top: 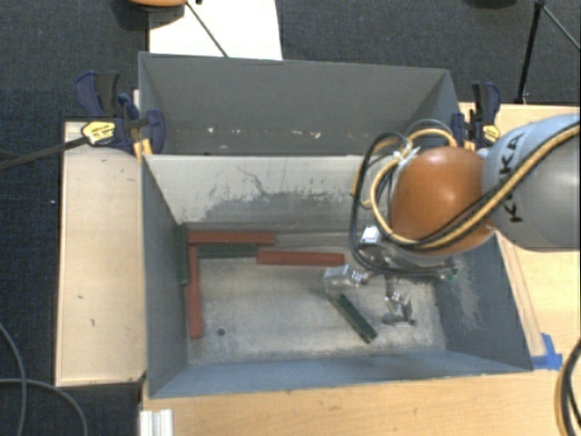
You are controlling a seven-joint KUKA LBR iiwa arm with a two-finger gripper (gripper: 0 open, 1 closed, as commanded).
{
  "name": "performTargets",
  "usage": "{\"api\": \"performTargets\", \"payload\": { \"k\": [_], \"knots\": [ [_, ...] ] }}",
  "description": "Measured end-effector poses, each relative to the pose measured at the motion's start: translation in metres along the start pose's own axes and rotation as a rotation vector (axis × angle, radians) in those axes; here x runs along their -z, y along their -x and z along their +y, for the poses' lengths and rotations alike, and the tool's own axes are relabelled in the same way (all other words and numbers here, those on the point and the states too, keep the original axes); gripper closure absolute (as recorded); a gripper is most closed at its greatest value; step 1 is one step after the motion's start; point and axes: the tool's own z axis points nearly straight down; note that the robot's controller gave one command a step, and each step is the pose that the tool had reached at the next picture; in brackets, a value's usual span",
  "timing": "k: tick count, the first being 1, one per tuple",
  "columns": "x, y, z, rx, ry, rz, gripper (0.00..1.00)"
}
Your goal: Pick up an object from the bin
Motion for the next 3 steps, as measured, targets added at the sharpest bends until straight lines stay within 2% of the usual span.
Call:
{"api": "performTargets", "payload": {
  "k": [1, 2, 3],
  "knots": [
    [-0.018, 0.048, 0.035, 0.448, 0.004, -0.002, 1.00],
    [-0.018, 0.048, 0.035, 0.447, 0.004, -0.002, 1.00],
    [0.156, 0.026, 0.017, 0.444, -0.003, -0.002, 1.00]
  ]
}}
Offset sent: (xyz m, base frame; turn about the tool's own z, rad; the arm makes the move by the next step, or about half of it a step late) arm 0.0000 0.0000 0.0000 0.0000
